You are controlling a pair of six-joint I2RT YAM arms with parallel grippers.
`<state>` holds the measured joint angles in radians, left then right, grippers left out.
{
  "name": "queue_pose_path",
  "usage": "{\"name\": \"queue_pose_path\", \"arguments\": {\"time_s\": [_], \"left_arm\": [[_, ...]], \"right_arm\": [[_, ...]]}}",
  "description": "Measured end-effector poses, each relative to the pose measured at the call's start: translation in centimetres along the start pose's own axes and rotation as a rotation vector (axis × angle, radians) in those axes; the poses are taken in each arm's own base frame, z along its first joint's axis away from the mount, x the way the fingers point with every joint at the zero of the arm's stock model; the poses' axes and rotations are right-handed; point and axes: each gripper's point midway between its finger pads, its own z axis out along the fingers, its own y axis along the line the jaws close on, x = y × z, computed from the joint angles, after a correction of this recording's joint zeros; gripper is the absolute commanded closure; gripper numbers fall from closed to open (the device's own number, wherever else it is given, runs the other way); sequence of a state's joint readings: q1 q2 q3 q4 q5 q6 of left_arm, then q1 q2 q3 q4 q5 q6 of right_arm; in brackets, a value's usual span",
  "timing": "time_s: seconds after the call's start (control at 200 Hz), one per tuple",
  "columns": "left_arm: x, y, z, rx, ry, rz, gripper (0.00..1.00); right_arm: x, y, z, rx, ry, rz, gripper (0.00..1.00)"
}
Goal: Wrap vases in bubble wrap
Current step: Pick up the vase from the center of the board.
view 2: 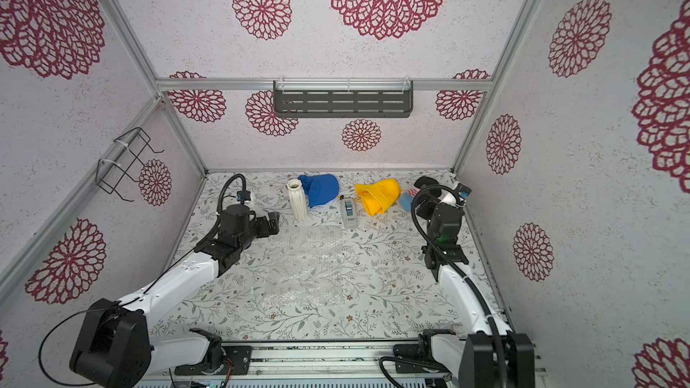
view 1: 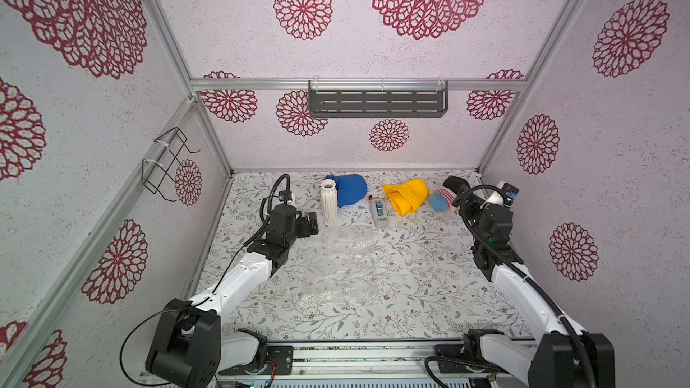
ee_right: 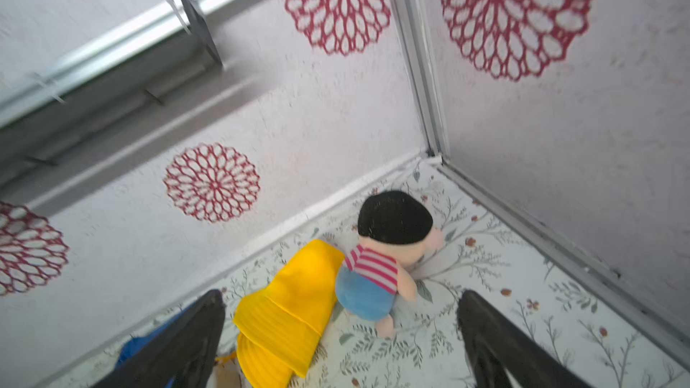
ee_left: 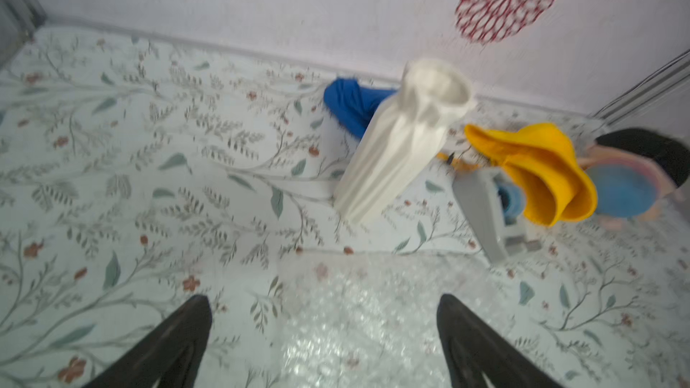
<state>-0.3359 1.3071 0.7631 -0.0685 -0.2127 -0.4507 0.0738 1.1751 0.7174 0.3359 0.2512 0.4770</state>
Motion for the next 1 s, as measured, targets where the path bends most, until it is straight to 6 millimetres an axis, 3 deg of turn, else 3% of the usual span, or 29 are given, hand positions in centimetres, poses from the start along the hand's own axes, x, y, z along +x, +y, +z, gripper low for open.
{"name": "queue_pose_path", "arguments": {"time_s": [0.075,0.14,0.305,0.405,0.485,0.62,0.816,0.996], "left_arm": [[0.4,2.2,-0.1,-0.108,0.016,-0.015,0.03],[-0.2,3.7,-0.7,-0.182,-0.012,-0.038,0.03],[-1.3,7.2,-2.5,-0.345,-0.094,-0.152,0.03],[-0.4,9.9,-3.4,-0.468,-0.122,-0.241,0.03],[0.7,11.3,-3.6,-0.527,-0.121,-0.273,0.03],[2.2,12.0,-3.2,-0.559,-0.102,-0.287,0.01],[2.8,12.2,-2.7,-0.57,-0.087,-0.3,0.01],[3.0,12.2,-2.4,-0.577,-0.077,-0.307,0.02]], "right_arm": [[3.5,1.2,1.1,0.003,0.116,-0.059,0.01],[6.1,3.5,1.3,-0.025,0.186,-0.123,0.07],[11.3,12.0,1.1,-0.147,0.244,-0.337,0.03],[13.9,17.0,0.7,-0.248,0.288,-0.41,0.04],[14.9,20.4,0.6,-0.348,0.315,-0.413,0.05],[16.3,24.6,-0.2,-0.507,0.336,-0.41,0.1],[20.0,30.2,-1.4,-0.698,0.41,-0.437,0.16],[22.1,33.3,-2.4,-0.791,0.438,-0.472,0.16]]}}
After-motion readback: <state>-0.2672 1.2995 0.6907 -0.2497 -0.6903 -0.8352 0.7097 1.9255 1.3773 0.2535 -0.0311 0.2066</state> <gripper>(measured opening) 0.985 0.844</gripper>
